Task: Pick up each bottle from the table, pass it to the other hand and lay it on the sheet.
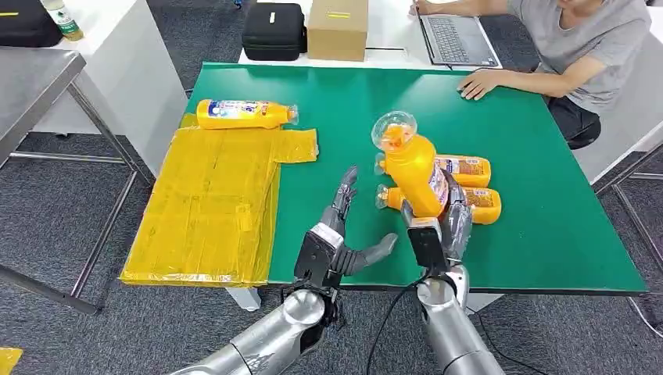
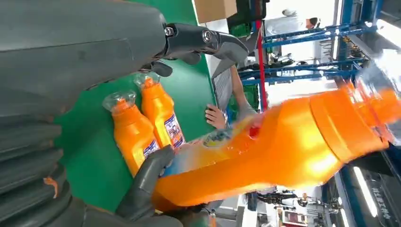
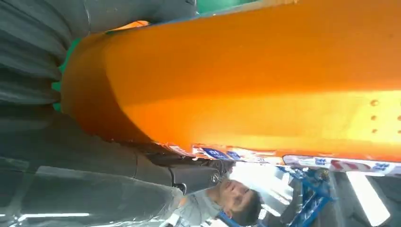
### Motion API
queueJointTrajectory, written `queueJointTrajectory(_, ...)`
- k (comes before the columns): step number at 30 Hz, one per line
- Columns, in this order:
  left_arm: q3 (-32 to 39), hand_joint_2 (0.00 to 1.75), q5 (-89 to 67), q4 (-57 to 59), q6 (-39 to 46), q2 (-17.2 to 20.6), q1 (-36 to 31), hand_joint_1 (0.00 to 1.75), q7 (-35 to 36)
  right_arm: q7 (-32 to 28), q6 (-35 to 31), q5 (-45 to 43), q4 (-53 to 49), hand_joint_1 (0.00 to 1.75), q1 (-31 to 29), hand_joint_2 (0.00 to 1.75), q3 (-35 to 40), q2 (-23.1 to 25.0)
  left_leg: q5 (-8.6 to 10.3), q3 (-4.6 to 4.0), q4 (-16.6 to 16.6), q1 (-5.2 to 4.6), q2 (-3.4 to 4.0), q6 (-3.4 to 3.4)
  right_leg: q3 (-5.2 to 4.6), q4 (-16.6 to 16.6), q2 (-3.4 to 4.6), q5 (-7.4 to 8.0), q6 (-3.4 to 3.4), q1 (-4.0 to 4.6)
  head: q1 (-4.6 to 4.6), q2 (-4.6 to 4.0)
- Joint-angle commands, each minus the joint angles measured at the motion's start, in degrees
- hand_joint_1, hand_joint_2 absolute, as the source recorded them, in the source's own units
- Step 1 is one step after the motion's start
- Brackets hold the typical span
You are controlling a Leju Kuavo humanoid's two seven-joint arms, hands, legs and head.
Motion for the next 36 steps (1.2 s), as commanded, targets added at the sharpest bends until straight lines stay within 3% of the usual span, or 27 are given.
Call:
queueJointTrajectory(1, -3.0, 1.75, 1.0, 2.3, 2.5, 0.9, -4.1, 0.0, 0.2, 0.1, -0.3, 2.8, 11.8, 1.75, -4.7, 1.75, 6.2, 2.8, -0.1, 0.24, 0.0, 0.04, 0.18, -0.12, 0.18, 0.0, 0.19, -0.04, -0.11, 0.05, 0.0, 0.0)
queueJointTrajectory(8, -1.0, 1.75, 3.6, 2.7, 2.9, 0.9, -5.9, 0.0, 0.2, 0.1, -0.3, 15.7, 9.3, 1.75, -1.8, 1.75, 4.3, 5.0, -0.06, 0.19, 0.0, 0.06, 0.01, -0.15, 0.17, 0.0, 0.02, -0.09, -0.1, 0.05, -0.02, 0.0)
queueJointTrajectory(24, 4.6, 1.75, -4.6, -2.8, -3.0, 0.9, -2.8, 0.0, 0.2, 0.1, -0.3, 14.0, 10.7, 1.75, -1.5, 1.75, 0.4, 4.4, -0.07, 0.23, 0.0, 0.06, 0.01, -0.17, 0.2, 0.0, 0.01, -0.11, -0.11, 0.06, 0.0, 0.0)
queueJointTrajectory(32, 6.0, 1.75, -8.4, 2.3, -9.6, 1.6, -3.9, 0.0, 0.2, 0.1, -0.3, 10.0, 9.3, 1.75, -2.0, 1.75, -0.9, 0.8, -0.07, 0.31, 0.0, 0.05, -0.13, -0.17, 0.3, 0.0, -0.14, -0.15, -0.11, 0.04, -0.02, 0.0)
queueJointTrajectory(36, 6.4, 1.75, -10.1, 2.4, -11.4, 2.6, -4.0, 0.0, 0.2, 0.1, -0.3, 8.7, 9.5, 1.75, -2.4, 1.75, 0.3, 1.2, -0.06, 0.27, -0.1, -0.01, 0.13, -0.17, 0.18, 0.0, 0.14, -0.06, -0.1, -0.02, 0.04, 0.0)
